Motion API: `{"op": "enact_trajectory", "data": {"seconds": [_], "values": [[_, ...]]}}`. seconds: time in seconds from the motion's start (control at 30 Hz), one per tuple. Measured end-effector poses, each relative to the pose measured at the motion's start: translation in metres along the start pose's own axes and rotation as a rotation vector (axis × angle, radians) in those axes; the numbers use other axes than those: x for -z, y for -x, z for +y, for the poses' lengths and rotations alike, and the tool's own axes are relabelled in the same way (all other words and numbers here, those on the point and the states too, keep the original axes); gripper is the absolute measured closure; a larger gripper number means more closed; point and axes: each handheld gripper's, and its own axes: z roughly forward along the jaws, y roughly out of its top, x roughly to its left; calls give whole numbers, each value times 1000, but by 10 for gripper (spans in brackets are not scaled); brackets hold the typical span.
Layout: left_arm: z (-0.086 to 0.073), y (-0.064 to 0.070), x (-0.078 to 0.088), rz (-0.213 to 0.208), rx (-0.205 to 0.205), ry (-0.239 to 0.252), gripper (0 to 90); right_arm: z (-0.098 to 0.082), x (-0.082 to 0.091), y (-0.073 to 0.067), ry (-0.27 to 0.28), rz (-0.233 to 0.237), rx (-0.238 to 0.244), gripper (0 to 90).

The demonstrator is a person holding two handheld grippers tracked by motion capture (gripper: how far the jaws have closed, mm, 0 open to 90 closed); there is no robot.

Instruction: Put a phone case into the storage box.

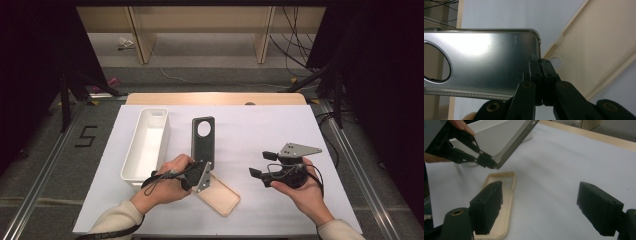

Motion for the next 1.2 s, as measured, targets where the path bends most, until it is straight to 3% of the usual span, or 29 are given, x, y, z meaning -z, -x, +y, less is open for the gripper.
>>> {"op": "enact_trajectory", "data": {"seconds": [0.8,0.9,1.0,1.1,1.2], "values": [[18,13,0,-41,-34,32,888,38,-62,6,25,42,-120,240],[20,13,0,-45,-56,20,888,43,-69,6,16,52,-127,260],[20,15,-2,-46,-35,42,888,48,-77,5,5,56,-131,271],[21,14,-1,-50,-61,23,888,52,-86,5,-10,61,-142,292],[21,14,-1,-50,-61,26,888,53,-92,6,-22,60,-159,322]]}}
